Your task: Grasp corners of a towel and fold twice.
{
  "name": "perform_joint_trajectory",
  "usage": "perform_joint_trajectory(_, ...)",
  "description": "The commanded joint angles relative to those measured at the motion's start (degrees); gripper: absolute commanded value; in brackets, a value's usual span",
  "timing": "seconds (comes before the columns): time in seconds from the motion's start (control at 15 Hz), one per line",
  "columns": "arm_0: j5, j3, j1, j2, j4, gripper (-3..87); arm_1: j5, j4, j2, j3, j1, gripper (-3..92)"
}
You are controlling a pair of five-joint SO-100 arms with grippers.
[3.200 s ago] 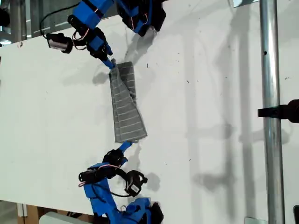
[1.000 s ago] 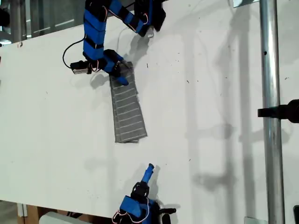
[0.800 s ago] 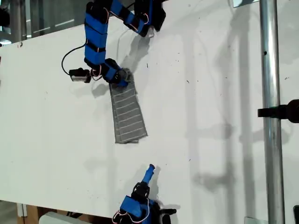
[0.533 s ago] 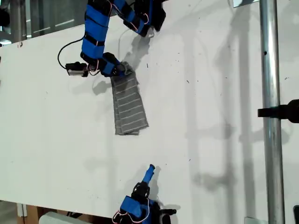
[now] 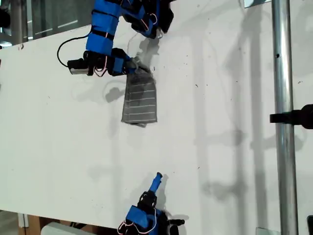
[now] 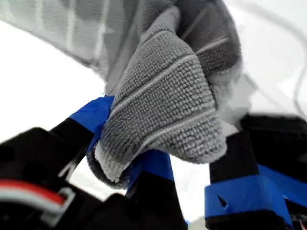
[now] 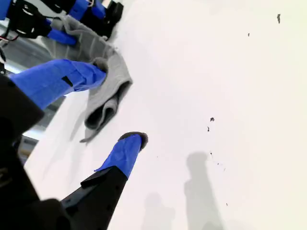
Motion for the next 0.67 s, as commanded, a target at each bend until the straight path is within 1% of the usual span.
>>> perform_joint_trajectory(0.0, 0.4, -1.4, 0.2, 0.3, -0.2, 24.0, -1.1, -5.7, -4.5, -11.7, -1.8, -0.2)
perform_joint_trajectory(0.2, -0.7, -1.4, 1.1, 0.4, -0.1, 23.9, -1.8, -14.8, -13.8, -14.6, -2.3, -0.2)
perform_joint_trajectory(0.27, -0.8, -1.4, 1.1, 0.4, -0.1, 24.0, -2.3, -17.0, -17.2, -15.1, -2.2, 4.8)
perform_joint_trajectory(0.33, -0.7, -1.4, 1.0, 0.4, -0.1, 24.0, -2.3, -17.5, -21.7, -17.5, -1.8, 21.8)
perform_joint_trajectory(0.4, -0.6, -1.3, 0.8, 0.4, -0.1, 24.1, -2.5, -21.2, -23.4, -18.5, -1.6, 32.6)
perform_joint_trajectory(0.47, -0.6, -1.2, 0.6, 0.4, -0.1, 24.2, -5.8, -28.1, -22.8, -18.8, -2.3, 41.2)
perform_joint_trajectory(0.6, -0.7, -1.3, 0.5, 0.4, -0.1, 24.2, -6.7, -34.9, -17.1, -19.3, -0.5, 17.1)
